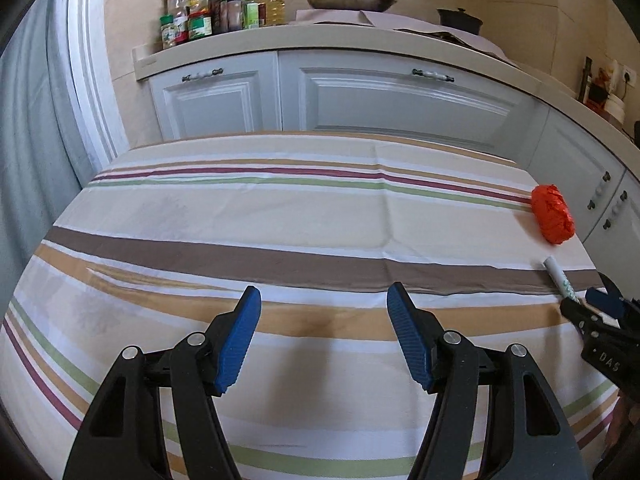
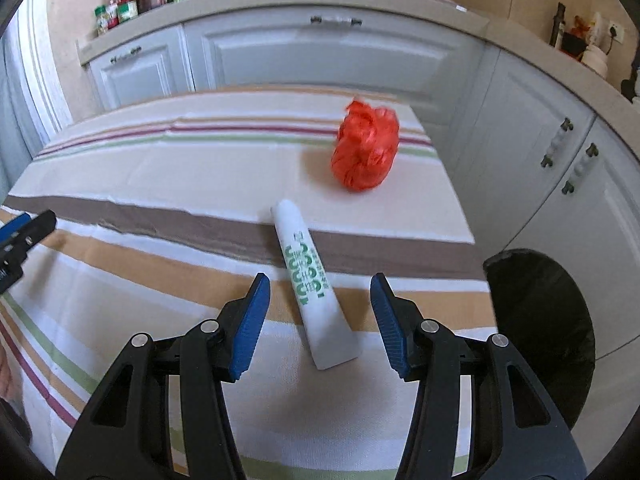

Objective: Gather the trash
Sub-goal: 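Grasp the white tube with green print with the right gripper, then grasp the red plastic bag with the left gripper while the right carries the tube over the bin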

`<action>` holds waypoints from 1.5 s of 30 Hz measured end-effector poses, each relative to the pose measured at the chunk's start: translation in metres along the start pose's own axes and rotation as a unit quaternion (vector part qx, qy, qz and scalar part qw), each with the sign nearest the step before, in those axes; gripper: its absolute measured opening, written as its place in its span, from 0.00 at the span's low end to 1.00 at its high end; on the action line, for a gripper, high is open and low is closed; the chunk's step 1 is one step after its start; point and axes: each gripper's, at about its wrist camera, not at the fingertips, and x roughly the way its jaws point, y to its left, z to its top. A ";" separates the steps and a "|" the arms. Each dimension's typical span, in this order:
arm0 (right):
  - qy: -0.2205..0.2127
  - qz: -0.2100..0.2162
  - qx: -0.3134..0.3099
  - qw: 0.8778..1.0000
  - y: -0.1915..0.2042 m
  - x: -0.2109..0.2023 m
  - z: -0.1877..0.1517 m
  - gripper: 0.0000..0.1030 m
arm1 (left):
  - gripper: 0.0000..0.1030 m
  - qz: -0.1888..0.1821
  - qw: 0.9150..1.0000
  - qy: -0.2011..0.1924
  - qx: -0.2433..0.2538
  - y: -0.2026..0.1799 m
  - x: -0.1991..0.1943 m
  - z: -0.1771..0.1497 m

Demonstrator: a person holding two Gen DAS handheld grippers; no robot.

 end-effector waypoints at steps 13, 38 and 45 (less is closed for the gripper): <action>-0.013 0.008 0.006 1.000 -0.007 -0.008 -0.004 0.16 | 0.63 -0.032 0.999 0.002 0.015 -0.022 0.003 0.003; -0.068 -0.087 0.109 0.988 -0.135 -0.038 -0.009 0.16 | 0.63 -0.115 0.987 -0.011 0.109 -0.149 0.008 0.023; -0.067 -0.107 0.137 0.983 -0.171 -0.035 -0.019 0.16 | 0.63 -0.127 0.982 -0.012 0.137 -0.187 0.016 0.029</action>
